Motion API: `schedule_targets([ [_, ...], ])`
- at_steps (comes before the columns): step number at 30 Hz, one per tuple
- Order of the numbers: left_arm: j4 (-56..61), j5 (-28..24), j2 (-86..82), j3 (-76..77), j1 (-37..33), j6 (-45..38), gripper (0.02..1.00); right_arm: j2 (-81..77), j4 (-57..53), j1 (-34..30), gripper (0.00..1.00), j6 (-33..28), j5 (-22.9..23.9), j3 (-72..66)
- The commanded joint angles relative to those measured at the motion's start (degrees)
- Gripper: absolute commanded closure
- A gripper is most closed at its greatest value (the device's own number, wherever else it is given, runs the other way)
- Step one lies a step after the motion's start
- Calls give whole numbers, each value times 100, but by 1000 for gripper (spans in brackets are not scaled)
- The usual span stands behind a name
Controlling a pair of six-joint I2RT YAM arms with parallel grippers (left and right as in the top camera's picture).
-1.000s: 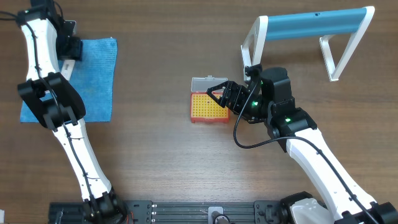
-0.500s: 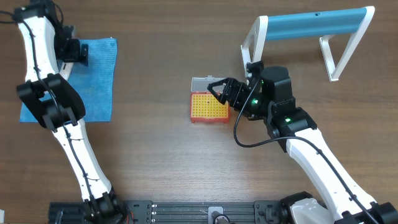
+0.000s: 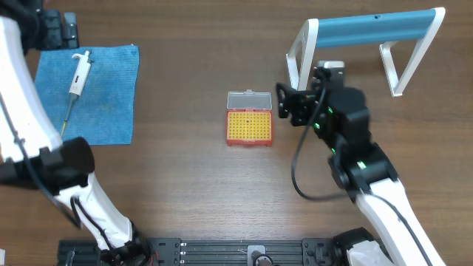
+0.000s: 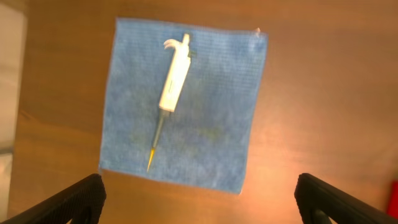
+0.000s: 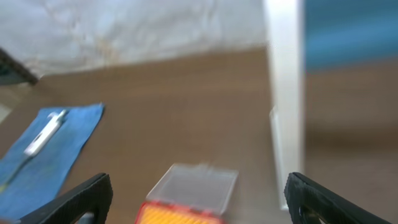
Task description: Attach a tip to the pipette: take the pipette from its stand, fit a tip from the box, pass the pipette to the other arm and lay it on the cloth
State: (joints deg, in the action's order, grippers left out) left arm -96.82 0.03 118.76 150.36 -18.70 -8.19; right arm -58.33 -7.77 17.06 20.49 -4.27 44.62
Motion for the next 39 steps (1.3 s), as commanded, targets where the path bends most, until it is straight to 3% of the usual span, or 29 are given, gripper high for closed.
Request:
schedule_targets([
  [1,-52,-909,-684,-188,63,546,34,1458,-494,22,102,-1526,673,35],
  [3,-52,-1259,-966,-225,201,793,38,2092,-1032,22,102,-1550,671,35],
  [5,-52,-1268,-1279,-289,452,931,34,2791,-1902,22,99,-1547,671,22],
  [11,-52,-660,-2409,-1078,1311,1272,34,4393,-3567,22,102,-1550,671,-195],
  [15,-52,-409,-3362,-2243,1543,1410,34,5136,-3866,22,102,-1547,671,-203],
  [22,-50,-595,-5204,-5202,1541,1547,34,5801,-5005,22,99,-1294,669,-203],
  [28,66,-1563,-6511,-7167,1541,1598,34,5803,-5305,22,102,-1222,688,-203],
  [34,782,-1591,-7860,-8107,1539,2538,34,5803,-5331,22,99,-1220,684,-203],
  [39,1685,-1427,-8338,-8172,1539,2618,34,5803,-5331,22,102,-1220,684,-203],
])
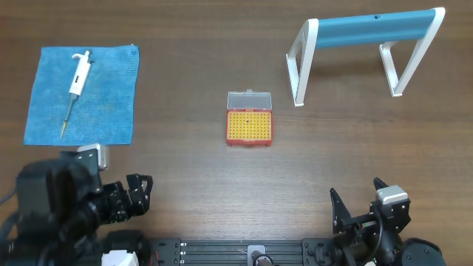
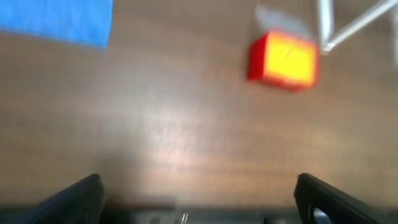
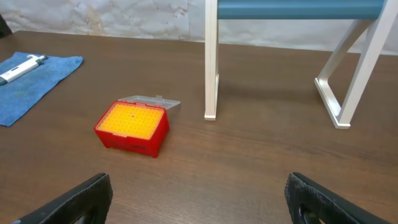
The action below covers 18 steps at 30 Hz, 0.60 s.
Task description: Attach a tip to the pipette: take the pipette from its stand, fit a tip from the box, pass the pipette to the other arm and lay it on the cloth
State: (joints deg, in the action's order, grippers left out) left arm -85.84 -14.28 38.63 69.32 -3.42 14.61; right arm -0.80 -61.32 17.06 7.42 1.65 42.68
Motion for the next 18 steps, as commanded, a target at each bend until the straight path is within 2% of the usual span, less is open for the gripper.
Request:
schedule_targets([
  [1,721,7,-332,-68,11,339,36,50,24,22,102,87,92,-9],
  [9,824,11,-326,-68,13,337,34,50,24,22,102,87,92,-9],
  [13,804,269,-326,-72,13,136,34,50,24,22,102,87,92,-9],
  [18,1576,361,-723,-553,162,98,36,50,24,22,99,87,92,-9],
])
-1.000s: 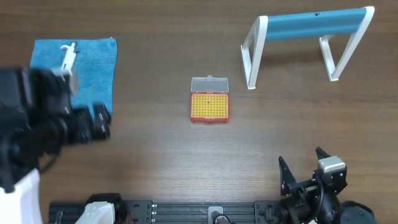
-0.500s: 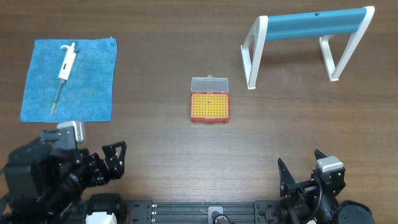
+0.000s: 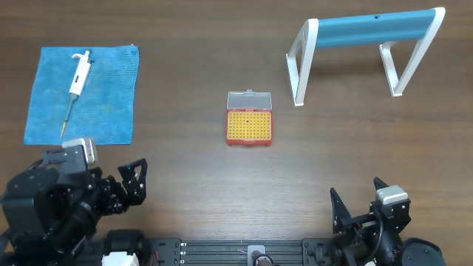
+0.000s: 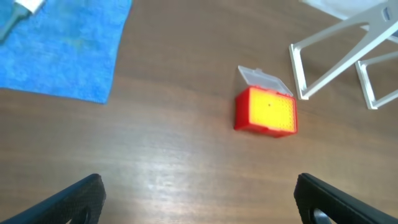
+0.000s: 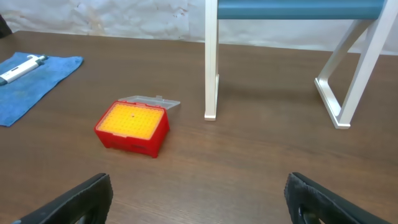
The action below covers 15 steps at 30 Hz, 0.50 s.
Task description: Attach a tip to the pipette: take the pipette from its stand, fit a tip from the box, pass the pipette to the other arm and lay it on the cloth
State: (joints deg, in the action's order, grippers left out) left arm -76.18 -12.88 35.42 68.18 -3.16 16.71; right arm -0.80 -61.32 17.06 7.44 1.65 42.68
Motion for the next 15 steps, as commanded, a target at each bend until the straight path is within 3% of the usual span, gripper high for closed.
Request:
schedule_targets([
  [1,1032,238,-636,-739,155,-114,34,50,24,22,102,85,92,-9],
  [10,6067,566,-2964,-4433,164,-116,34,50,24,22,102,85,92,-9],
  [15,7873,691,-3322,-5705,168,-116,34,50,24,22,102,85,92,-9],
])
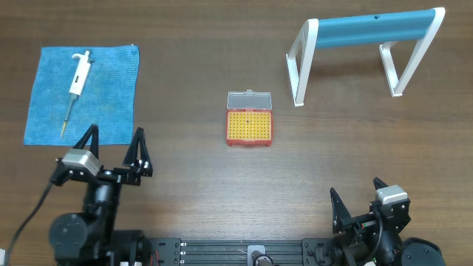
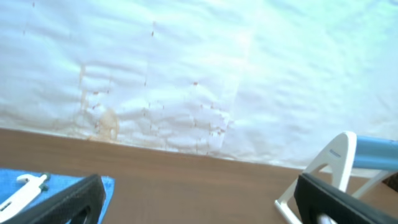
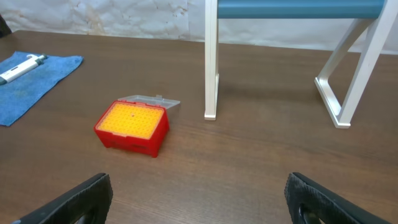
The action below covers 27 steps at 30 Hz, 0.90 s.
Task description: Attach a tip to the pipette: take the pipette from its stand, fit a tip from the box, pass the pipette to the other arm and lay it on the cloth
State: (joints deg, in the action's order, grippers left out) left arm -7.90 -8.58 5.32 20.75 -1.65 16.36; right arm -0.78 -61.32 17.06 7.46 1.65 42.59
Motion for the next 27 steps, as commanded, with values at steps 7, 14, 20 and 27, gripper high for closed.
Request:
schedule_targets([
  [7,1320,667,-352,-1856,17,-76,34,48,24,22,99,83,92,0],
  [14,332,669,-529,-2044,17,-74,34,48,24,22,102,83,92,0],
  [20,337,664,-514,-2044,17,-74,34,48,24,22,102,83,92,0],
  [27,337,664,-511,-2044,17,-74,34,48,24,22,102,83,92,0],
])
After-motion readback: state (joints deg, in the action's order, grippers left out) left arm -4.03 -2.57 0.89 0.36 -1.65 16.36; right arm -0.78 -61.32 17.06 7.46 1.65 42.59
